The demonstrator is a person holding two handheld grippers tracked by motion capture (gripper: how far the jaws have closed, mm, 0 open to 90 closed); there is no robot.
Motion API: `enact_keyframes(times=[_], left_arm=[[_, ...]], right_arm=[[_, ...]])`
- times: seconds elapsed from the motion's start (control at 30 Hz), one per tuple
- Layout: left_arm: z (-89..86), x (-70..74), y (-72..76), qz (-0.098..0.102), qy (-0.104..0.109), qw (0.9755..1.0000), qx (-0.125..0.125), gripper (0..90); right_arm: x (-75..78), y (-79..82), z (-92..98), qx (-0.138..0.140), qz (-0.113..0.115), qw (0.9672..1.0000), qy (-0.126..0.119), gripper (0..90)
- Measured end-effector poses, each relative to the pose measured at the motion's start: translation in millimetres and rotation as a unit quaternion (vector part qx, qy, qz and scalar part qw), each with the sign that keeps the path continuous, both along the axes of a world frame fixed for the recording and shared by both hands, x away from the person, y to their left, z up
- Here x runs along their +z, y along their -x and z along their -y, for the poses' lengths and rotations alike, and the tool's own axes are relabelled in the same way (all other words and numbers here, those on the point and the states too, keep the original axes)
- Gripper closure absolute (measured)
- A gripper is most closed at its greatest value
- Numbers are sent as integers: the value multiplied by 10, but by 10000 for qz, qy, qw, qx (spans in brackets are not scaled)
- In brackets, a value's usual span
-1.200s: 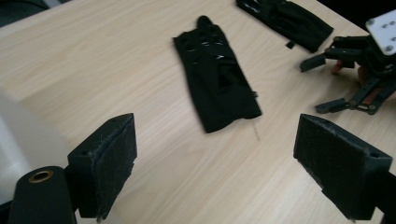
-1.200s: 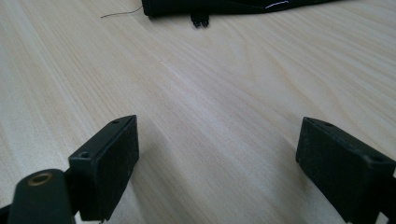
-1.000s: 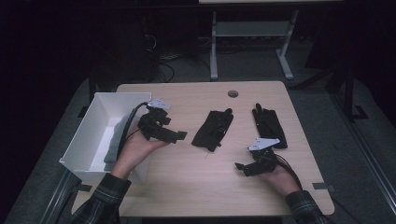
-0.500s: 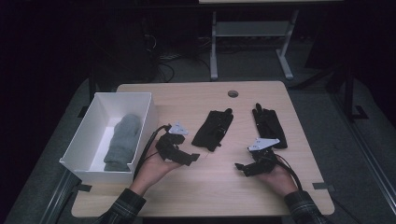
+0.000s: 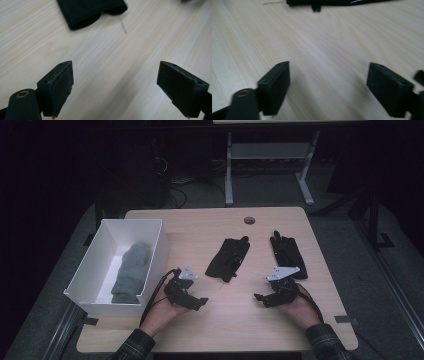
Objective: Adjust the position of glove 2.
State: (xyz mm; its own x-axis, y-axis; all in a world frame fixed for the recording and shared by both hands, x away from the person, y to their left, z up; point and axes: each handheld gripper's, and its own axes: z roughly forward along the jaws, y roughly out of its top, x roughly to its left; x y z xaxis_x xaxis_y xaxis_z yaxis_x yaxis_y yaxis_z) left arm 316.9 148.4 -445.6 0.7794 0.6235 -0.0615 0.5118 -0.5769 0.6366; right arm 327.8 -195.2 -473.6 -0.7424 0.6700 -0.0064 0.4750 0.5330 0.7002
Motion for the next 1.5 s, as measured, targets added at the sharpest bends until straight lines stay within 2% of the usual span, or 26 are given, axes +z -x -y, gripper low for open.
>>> enact_keyframes(times=[0.03, 0.07, 0.2, 0.27, 0.3, 0.33, 0.43, 0.47, 0.67, 0.8, 0.9, 1.0, 1.1, 1.13, 1.3, 1.5], left_arm=[[-2, -19, 17, -2, 13, 10000, -21, 133], [-6, -38, 29, 20, -66, 10000, -42, 133], [3, -111, 67, 29, -173, 9997, -160, 132], [9, -159, 68, 32, -156, 9997, -190, 130], [11, -182, 66, 34, -228, 9994, -250, 129], [17, -201, 79, 124, -286, 9991, -294, 125], [-2, -211, 89, 218, -269, 9987, -369, 126], [-10, -225, 96, 264, -182, 9988, -375, 125], [-80, -293, 131, 512, 157, 9975, -453, 126], [-95, -310, 140, 574, 235, 9972, -427, 126], [-91, -312, 140, 570, 258, 9972, -398, 126], [-90, -313, 143, 572, 270, 9973, -371, 126], [-91, -313, 145, 576, 266, 9973, -363, 126], [-93, -312, 143, 578, 249, 9973, -374, 126], [-95, -311, 143, 573, 242, 9973, -384, 125], [-97, -311, 142, 565, 244, 9973, -392, 125]], right_arm=[[30, -3, 23, -57, 2, 10000, -49, 243], [61, -13, 50, -122, 7, 9999, -115, 274], [182, -90, 193, -285, 128, 9993, -186, 454], [239, -156, 277, -359, 143, 9990, -231, 608], [267, -190, 323, -450, 183, 9986, -229, 672], [287, -229, 370, -533, 236, 9980, -252, 736], [325, -335, 527, -779, 305, 9960, -309, 878], [324, -370, 577, -895, 323, 9950, -296, 900], [243, -559, 806, -1272, 190, 9913, -264, 900], [198, -622, 840, -1272, 165, 9916, -150, 900], [203, -689, 833, -1204, 205, 9923, -212, 900], [168, -765, 786, -1134, 123, 9932, -223, 900], [81, -813, 728, -1020, -11, 9948, -21, 900], [54, -821, 715, -1003, -67, 9949, 56, 900], [44, -791, 720, -983, -138, 9951, -35, 900], [73, -644, 649, -720, -262, 9971, 47, 900]])
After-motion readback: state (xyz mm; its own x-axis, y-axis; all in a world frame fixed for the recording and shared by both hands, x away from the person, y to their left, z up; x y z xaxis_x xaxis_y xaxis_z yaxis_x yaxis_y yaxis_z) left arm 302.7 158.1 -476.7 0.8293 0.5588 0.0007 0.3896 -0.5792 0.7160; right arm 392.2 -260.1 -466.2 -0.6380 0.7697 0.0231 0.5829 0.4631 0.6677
